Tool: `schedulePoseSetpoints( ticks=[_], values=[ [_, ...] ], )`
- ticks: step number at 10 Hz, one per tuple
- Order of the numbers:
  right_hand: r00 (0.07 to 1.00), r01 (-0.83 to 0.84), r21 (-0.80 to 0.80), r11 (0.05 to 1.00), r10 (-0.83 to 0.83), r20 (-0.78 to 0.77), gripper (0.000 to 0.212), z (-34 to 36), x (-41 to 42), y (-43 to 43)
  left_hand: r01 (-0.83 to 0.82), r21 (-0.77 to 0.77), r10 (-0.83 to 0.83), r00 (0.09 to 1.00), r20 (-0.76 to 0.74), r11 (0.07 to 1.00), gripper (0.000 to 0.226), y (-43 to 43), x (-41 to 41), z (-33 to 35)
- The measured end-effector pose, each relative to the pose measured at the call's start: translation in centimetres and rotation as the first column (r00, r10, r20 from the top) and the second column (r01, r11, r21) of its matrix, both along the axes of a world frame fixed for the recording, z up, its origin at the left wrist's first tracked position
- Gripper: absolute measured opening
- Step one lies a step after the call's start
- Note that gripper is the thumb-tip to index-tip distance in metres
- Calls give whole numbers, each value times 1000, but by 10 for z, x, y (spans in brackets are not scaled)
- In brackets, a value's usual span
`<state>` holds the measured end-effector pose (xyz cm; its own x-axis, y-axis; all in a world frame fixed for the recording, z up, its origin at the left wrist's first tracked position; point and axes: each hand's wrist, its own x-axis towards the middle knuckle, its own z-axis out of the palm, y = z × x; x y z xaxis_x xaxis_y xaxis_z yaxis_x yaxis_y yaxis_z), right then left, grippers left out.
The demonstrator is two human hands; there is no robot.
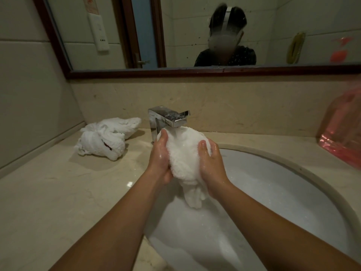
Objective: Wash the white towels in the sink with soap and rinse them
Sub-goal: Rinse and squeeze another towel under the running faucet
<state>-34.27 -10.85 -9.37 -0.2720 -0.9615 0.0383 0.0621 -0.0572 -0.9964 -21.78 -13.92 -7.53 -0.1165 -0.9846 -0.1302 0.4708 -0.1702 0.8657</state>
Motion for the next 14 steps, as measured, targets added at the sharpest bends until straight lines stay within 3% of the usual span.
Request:
schedulePoseSetpoints(
  ticks=[14],
  values=[
    [999, 11, 26, 1000, -10, -36, 45, -4, -4, -1, -63, 53, 60, 997, 58, 997, 68, 5, -3, 5]
  ],
)
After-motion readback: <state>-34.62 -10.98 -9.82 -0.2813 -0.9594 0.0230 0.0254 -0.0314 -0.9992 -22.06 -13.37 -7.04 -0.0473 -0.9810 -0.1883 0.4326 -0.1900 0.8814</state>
